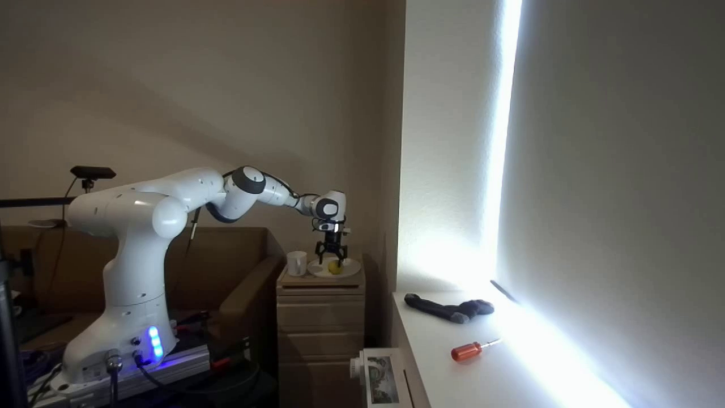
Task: Remove the lemon from the white plate and put it on the nightstand
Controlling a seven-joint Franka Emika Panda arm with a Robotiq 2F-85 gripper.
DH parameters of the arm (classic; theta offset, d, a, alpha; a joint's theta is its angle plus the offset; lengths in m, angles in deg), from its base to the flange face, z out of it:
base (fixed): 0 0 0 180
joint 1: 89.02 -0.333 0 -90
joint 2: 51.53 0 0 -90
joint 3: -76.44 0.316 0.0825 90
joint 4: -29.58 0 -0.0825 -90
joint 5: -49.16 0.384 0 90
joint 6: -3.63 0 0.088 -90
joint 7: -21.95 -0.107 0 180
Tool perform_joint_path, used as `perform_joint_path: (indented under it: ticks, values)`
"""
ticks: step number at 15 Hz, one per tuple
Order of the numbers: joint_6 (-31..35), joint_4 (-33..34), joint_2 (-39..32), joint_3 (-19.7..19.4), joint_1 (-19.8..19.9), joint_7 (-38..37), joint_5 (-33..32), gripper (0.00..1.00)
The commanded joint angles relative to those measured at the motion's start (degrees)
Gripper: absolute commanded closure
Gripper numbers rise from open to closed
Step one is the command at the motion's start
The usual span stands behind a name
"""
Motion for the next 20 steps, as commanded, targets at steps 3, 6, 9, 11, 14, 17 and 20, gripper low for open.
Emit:
perform_joint_path:
  ticks: [3, 6, 9, 11, 14, 17, 20]
  values:
    - [4.4, -1.9, -1.7, -1.9, -1.4, 0.0, 4.0, 0.0]
    - [5.2, -2.7, -2.3, -3.8, -2.7, 0.0, 5.4, 0.0]
    - [5.4, -2.5, -2.6, -5.2, -3.2, 0.0, 5.6, 0.0]
    - [5.3, -2.5, -3.0, -6.7, -3.8, 0.0, 5.9, 0.0]
    - [4.8, -1.7, -3.8, -8.2, -4.3, 0.0, 6.0, 0.0]
    - [3.6, 1.0, -4.4, -7.3, -3.4, 0.0, 5.7, 0.0]
    - [3.7, 2.4, -5.1, -7.6, -3.3, 0.0, 5.7, 0.0]
